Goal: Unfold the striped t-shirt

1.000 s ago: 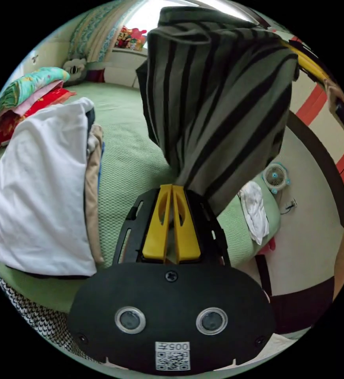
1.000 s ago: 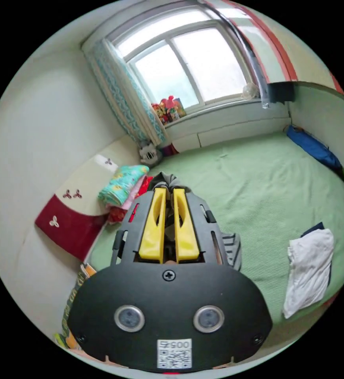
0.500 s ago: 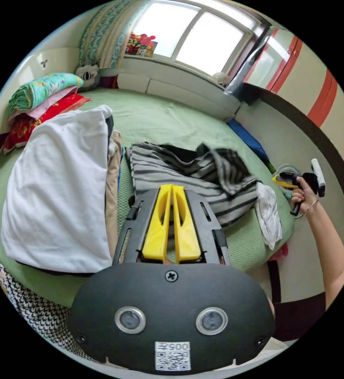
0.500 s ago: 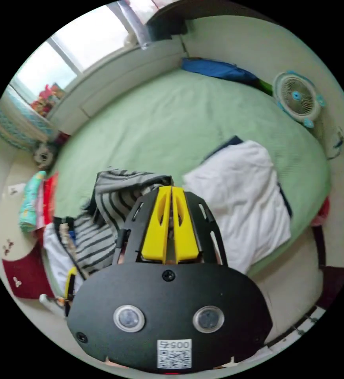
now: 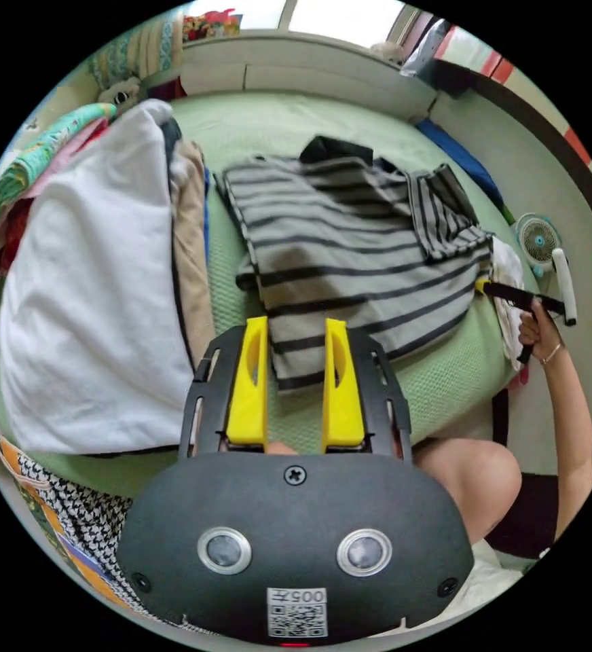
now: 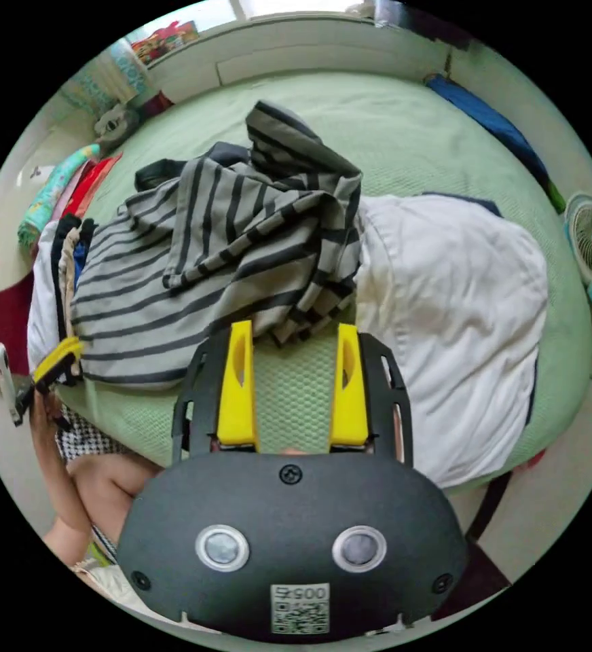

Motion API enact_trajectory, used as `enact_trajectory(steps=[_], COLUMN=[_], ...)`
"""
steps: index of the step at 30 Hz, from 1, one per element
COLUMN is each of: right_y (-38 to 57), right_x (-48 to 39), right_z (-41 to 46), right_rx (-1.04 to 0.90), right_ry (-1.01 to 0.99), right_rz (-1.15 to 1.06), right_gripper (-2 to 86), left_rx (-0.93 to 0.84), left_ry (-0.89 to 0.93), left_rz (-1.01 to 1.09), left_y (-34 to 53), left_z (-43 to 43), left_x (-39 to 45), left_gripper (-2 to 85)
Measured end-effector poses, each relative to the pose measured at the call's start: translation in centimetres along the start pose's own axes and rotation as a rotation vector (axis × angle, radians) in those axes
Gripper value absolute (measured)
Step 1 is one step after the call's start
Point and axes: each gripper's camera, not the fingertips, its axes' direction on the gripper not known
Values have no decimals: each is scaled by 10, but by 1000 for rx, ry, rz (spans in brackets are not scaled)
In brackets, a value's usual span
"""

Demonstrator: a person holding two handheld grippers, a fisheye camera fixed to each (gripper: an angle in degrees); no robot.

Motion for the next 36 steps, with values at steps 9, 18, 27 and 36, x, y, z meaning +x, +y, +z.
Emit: enact_trajectory(steps=[9, 18, 27, 36], right_y=[15, 74, 96, 53], right_x=[-41, -5, -116, -206], right_z=[-67, -44, -94, 18], right_rx=[111, -104, 248, 80], right_ry=[28, 19, 64, 298], right_rz=[-143, 5, -320, -411], right_gripper=[-3, 30, 110, 60], left_rx=[-18, -28, -12, -53], left_ry=[-38, 74, 67, 55], left_rz=[93, 118, 190, 176], left_y=[-7, 35, 42, 48], left_z=[-16, -46, -50, -43], left_x=[16, -7, 9, 5], left_gripper=[42, 76, 72, 68])
